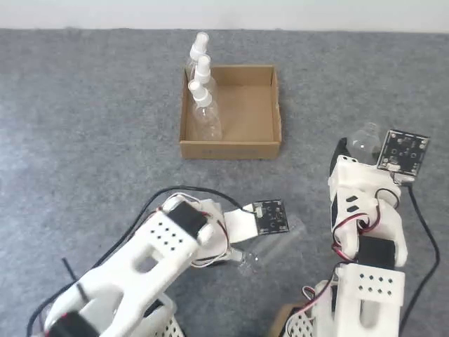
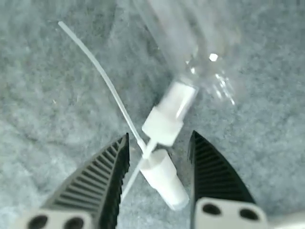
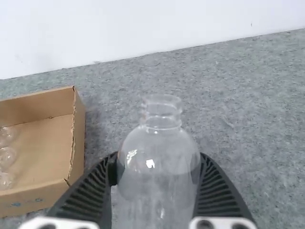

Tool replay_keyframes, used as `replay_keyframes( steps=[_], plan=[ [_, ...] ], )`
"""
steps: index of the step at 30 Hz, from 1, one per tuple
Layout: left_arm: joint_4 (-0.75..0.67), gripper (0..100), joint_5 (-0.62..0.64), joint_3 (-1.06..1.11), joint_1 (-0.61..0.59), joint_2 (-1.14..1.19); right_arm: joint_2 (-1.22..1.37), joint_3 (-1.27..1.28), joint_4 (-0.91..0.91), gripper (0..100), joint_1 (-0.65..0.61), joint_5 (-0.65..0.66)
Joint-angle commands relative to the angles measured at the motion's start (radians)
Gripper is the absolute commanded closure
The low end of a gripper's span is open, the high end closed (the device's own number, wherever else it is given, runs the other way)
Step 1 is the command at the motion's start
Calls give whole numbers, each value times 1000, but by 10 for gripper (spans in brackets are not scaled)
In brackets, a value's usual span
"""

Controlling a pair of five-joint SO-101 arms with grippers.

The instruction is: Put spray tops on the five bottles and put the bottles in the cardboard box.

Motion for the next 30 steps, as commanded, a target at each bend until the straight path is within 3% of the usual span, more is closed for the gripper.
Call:
replay_keyframes(
  steps=[1, 6, 10, 19, 30],
  plan=[
    [-68, 813, -8, -56, 3, 83, -27, -15, -25, 914, 7, -9],
    [-120, 824, -9, -59, 3, 193, -27, -15, -25, 914, 7, -9],
    [-150, 905, -9, -61, 3, 233, -27, -15, -25, 914, 5, -9],
    [-91, 942, -5, -62, -6, 166, -27, -15, -25, 914, 5, -9],
    [-64, 942, -6, -62, -215, 28, -22, -15, -25, 914, -7, -5]
  ],
)
